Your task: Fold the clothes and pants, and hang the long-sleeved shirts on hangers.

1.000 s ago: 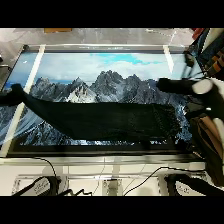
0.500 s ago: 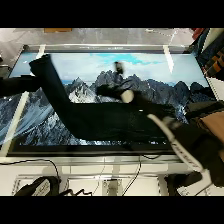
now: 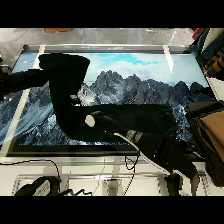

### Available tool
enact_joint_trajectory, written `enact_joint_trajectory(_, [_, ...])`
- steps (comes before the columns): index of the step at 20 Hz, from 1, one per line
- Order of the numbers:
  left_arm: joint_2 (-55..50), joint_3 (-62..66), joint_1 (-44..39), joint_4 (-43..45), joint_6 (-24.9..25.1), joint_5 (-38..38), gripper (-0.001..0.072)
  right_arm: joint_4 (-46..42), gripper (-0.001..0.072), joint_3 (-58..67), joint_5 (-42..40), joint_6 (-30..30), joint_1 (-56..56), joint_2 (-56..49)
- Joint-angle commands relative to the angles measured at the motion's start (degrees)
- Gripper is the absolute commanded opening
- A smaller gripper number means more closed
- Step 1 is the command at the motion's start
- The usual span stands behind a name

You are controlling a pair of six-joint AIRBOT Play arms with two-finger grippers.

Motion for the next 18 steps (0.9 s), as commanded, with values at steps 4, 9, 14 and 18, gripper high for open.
enact_joint_trajectory(4, [-0.02,0.04,-2.16,-2.08,0.02,-2.60,0.0030,-13.42,0.0025,1.44,2.12,0.04,-5.42,0.37])
enact_joint_trajectory(9, [-0.04,0.02,-8.68,-0.11,0.04,-5.84,0.0029,-14.08,0.0025,6.99,8.37,0.09,-19.85,2.71])
enact_joint_trajectory(14, [-1.75,-0.79,-15.87,4.52,-0.02,-5.88,0.0029,-14.12,0.0025,8.85,11.76,1.46,-33.75,6.25])
enact_joint_trajectory(18, [-6.32,-2.49,-22.93,4.24,-0.90,-5.86,0.0030,-13.81,0.0025,9.64,12.00,3.08,-41.35,9.49])
